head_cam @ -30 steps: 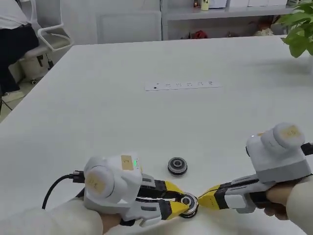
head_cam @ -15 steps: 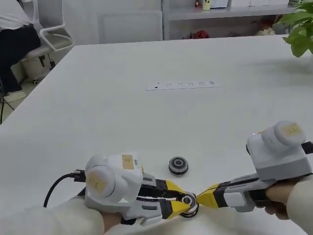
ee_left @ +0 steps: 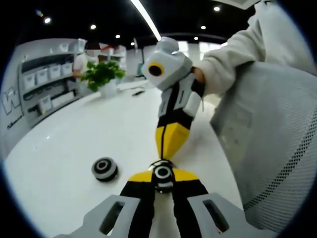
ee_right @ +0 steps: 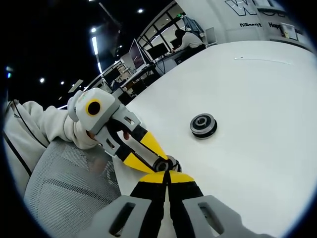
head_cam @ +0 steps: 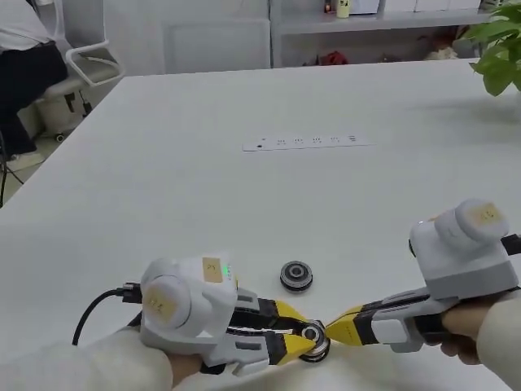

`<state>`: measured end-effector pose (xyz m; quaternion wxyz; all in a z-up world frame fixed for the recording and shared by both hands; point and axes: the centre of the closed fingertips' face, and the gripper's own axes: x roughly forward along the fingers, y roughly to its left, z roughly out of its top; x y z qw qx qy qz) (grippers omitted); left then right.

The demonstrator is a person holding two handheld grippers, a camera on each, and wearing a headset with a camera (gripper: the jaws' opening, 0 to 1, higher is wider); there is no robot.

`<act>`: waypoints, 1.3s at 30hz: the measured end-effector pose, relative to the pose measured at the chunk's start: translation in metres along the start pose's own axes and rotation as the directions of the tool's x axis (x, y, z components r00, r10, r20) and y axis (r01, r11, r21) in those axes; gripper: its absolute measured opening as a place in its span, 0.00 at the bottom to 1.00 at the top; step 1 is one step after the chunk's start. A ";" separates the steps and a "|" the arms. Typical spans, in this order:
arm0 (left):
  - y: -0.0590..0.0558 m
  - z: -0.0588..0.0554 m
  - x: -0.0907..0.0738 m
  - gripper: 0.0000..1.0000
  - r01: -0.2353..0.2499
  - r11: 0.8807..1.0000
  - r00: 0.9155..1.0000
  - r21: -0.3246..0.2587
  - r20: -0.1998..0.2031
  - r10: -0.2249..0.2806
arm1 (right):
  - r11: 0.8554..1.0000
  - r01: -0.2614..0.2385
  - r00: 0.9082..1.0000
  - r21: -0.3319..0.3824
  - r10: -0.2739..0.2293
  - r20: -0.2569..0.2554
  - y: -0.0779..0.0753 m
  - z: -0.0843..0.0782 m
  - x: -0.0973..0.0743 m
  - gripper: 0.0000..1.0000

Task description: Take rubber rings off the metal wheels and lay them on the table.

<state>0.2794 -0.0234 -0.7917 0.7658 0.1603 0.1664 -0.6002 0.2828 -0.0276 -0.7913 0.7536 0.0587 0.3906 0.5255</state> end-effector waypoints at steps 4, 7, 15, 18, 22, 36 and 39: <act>0.000 0.000 0.000 0.13 0.000 1.000 1.000 0.000 0.000 0.000 | 1.000 -0.004 1.000 0.002 0.004 0.001 0.001 0.000 0.000 0.00; 0.000 0.000 0.000 0.13 0.000 1.000 1.000 0.000 0.000 0.000 | 1.000 -0.006 1.000 0.001 0.006 0.002 0.001 0.001 0.000 0.00; 0.000 0.000 0.000 0.13 -0.001 1.000 1.000 0.000 -0.001 0.001 | 1.000 -0.014 1.000 0.001 0.014 0.005 0.003 0.002 0.000 0.00; -0.001 0.000 0.000 0.13 -0.002 1.000 1.000 0.000 -0.001 0.002 | 1.000 -0.019 1.000 -0.002 0.019 0.007 0.004 0.002 0.000 0.00; -0.001 0.000 0.000 0.13 -0.002 1.000 1.000 0.000 -0.002 0.002 | 1.000 -0.020 1.000 -0.006 0.020 0.006 0.004 0.002 0.000 0.00; -0.001 0.000 0.000 0.13 -0.005 1.000 1.000 -0.004 -0.002 0.005 | 1.000 -0.022 0.999 0.014 0.021 0.026 0.005 0.005 0.000 0.00; -0.001 0.000 -0.001 0.13 -0.006 1.000 1.000 -0.008 -0.004 0.006 | 1.000 -0.020 0.999 0.023 0.020 0.026 0.004 0.005 0.000 0.00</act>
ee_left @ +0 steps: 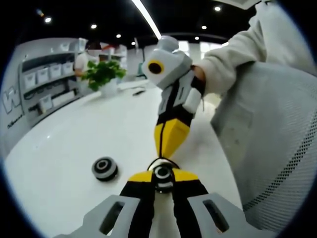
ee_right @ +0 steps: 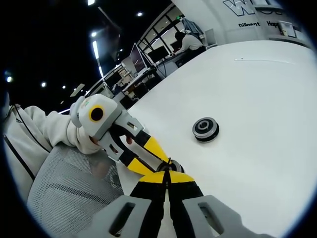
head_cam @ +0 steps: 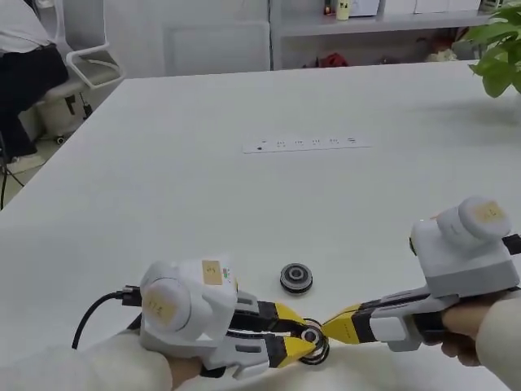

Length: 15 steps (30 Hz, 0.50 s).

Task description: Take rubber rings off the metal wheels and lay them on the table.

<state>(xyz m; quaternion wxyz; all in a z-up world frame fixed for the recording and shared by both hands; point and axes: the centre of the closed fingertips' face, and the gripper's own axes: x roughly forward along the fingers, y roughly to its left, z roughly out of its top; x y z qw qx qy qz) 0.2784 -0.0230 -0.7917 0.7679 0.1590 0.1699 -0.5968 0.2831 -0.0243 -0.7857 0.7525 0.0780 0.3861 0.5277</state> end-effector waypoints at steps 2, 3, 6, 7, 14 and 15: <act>-0.001 0.000 0.000 0.14 0.002 1.000 1.000 0.000 0.000 -0.002 | 1.000 0.003 1.000 0.003 -0.003 -0.005 0.000 -0.001 0.001 0.00; -0.001 0.000 0.000 0.14 0.003 1.000 1.000 0.004 0.001 -0.003 | 1.000 0.003 1.000 0.006 -0.003 -0.008 0.000 -0.002 0.001 0.00; -0.002 0.000 -0.001 0.14 0.008 1.000 1.000 0.003 -0.003 -0.008 | 1.000 0.005 1.000 0.009 -0.005 -0.019 -0.001 -0.005 0.001 0.00; -0.002 0.000 -0.001 0.14 0.010 1.000 1.000 0.002 -0.004 -0.010 | 1.000 0.005 1.000 0.009 -0.004 -0.020 -0.001 -0.005 0.001 0.00; -0.007 0.006 -0.007 0.21 0.045 0.998 0.998 0.035 -0.040 -0.043 | 1.000 0.003 1.000 0.012 -0.003 -0.017 0.000 -0.003 0.000 0.00; -0.008 0.009 -0.008 0.23 0.051 0.998 0.998 0.035 -0.037 -0.050 | 1.000 0.003 1.000 0.013 -0.003 -0.016 0.000 -0.003 0.000 0.00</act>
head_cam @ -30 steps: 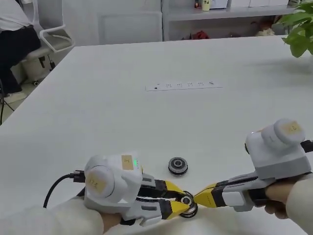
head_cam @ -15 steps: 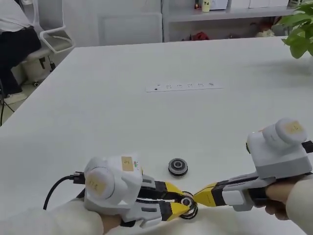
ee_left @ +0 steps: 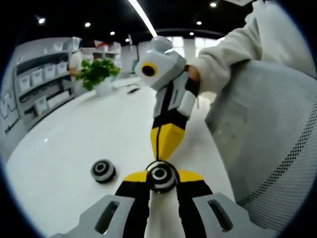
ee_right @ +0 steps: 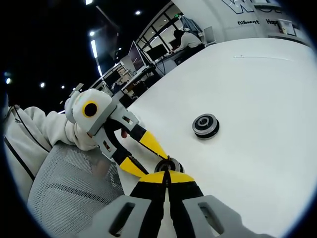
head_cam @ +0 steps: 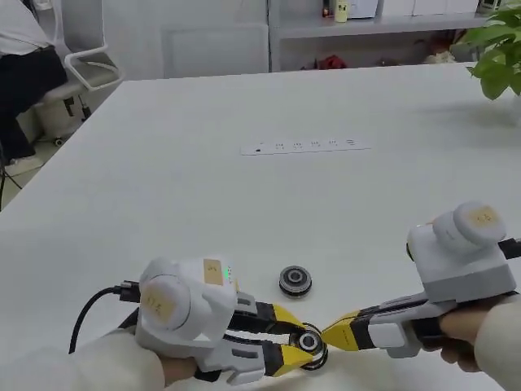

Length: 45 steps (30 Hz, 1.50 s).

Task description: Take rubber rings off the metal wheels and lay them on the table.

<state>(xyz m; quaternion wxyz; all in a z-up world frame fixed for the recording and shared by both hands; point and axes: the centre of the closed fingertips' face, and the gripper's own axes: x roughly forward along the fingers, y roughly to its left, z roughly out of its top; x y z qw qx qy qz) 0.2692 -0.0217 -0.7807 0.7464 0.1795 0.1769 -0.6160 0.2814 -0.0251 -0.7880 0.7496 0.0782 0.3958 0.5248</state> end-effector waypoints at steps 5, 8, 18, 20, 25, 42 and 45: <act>-0.006 0.009 -0.008 0.39 0.032 0.999 0.999 0.012 0.015 -0.033 | 1.000 -0.003 1.000 0.007 0.003 0.007 0.002 0.002 -0.001 0.00; -0.005 0.012 -0.015 0.41 0.038 0.999 0.999 0.022 0.014 -0.038 | 1.000 -0.006 1.000 0.005 0.005 0.010 0.003 0.004 -0.002 0.00; 0.002 0.029 -0.035 0.63 0.017 0.999 1.000 0.029 0.026 -0.018 | 1.000 -0.009 1.000 -0.009 0.009 0.021 0.008 0.010 -0.006 0.00; 0.003 0.037 -0.040 0.69 0.009 1.000 0.999 0.019 0.049 -0.010 | 1.000 -0.007 1.000 -0.014 0.008 0.027 0.008 0.012 -0.009 0.00; 0.007 0.054 -0.055 0.76 -0.019 1.000 0.995 0.004 0.100 0.018 | 1.000 -0.006 0.998 -0.007 0.006 0.055 0.008 0.019 -0.013 0.00; 0.013 0.040 -0.113 0.99 -0.177 0.979 0.978 -0.103 0.090 0.186 | 0.998 -0.026 0.988 0.050 0.018 0.155 0.021 0.041 -0.023 0.00; 0.011 0.036 -0.128 1.00 -0.204 0.970 0.972 -0.134 0.095 0.217 | 0.998 -0.032 0.986 0.051 0.023 0.166 0.024 0.045 -0.024 0.00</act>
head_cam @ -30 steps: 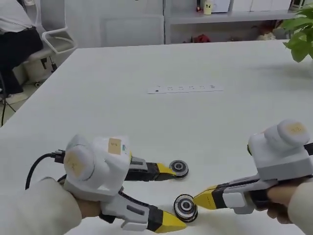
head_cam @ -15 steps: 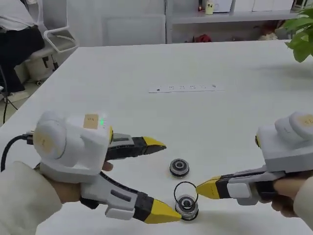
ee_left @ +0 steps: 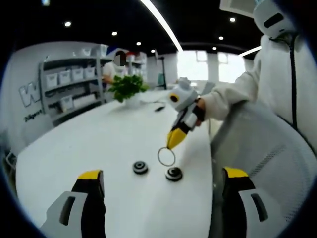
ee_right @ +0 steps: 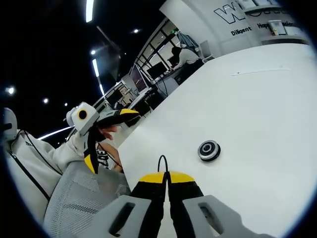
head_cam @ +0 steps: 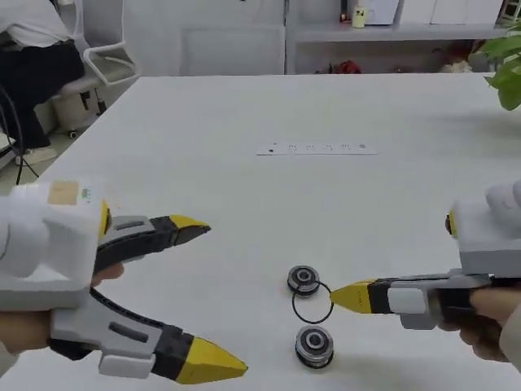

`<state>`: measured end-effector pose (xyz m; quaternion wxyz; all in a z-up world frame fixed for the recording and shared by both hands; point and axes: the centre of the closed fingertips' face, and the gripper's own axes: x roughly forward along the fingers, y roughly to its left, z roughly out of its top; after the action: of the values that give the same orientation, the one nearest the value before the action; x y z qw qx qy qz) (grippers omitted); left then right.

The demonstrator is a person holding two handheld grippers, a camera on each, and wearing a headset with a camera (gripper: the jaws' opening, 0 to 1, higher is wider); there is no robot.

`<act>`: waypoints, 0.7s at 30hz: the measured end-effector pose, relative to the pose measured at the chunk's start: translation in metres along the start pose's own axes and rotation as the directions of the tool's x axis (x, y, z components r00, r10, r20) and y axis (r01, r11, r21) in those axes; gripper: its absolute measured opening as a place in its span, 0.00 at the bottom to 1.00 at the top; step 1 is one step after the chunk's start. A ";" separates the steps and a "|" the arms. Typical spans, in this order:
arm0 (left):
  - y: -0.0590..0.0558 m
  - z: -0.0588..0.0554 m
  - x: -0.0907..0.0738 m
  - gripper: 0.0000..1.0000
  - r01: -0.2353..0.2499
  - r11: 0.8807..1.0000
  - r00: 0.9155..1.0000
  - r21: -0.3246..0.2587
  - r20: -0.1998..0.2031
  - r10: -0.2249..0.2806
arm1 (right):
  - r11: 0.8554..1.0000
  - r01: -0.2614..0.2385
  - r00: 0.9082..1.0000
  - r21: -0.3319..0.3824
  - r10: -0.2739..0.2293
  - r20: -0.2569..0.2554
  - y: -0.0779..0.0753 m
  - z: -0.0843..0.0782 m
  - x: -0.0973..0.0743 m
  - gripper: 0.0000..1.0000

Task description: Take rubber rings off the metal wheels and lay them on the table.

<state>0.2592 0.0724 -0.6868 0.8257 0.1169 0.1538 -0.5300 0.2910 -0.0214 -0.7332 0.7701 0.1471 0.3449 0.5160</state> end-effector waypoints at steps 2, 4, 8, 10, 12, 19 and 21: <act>0.000 -0.002 -0.011 1.00 -0.015 1.000 1.000 -0.020 0.002 0.015 | 1.000 -0.005 1.000 0.002 0.005 0.005 0.002 0.001 0.000 0.00; 0.001 -0.005 -0.021 1.00 -0.039 0.999 0.999 -0.030 0.006 0.039 | 1.000 -0.010 1.000 0.004 0.010 0.009 0.004 0.003 0.001 0.00; 0.003 -0.011 -0.036 1.00 -0.078 0.996 0.997 -0.048 0.002 0.078 | 1.000 -0.022 1.000 0.007 0.022 0.017 0.009 0.006 0.002 0.00; 0.003 -0.016 -0.041 1.00 -0.099 0.993 0.995 -0.058 0.002 0.100 | 1.000 -0.028 0.999 0.007 0.027 0.017 0.012 0.007 0.003 0.00; -0.002 -0.024 -0.045 1.00 -0.106 0.991 0.994 -0.078 -0.006 0.105 | 1.000 -0.031 0.999 0.005 0.031 0.015 0.014 0.007 0.005 0.00; -0.012 -0.042 -0.051 1.00 -0.133 0.982 0.991 -0.137 -0.011 0.133 | 0.997 -0.067 0.998 0.025 0.067 0.000 0.022 0.005 0.015 0.00; -0.014 -0.045 -0.052 1.00 -0.139 0.980 0.990 -0.143 -0.012 0.138 | 0.997 -0.071 0.997 0.028 0.072 -0.014 0.023 0.003 0.019 0.00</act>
<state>0.2202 0.1261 -0.7094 0.8667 0.0682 0.1839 -0.4587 0.2809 0.0056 -0.7248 0.7465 0.1660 0.3522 0.5395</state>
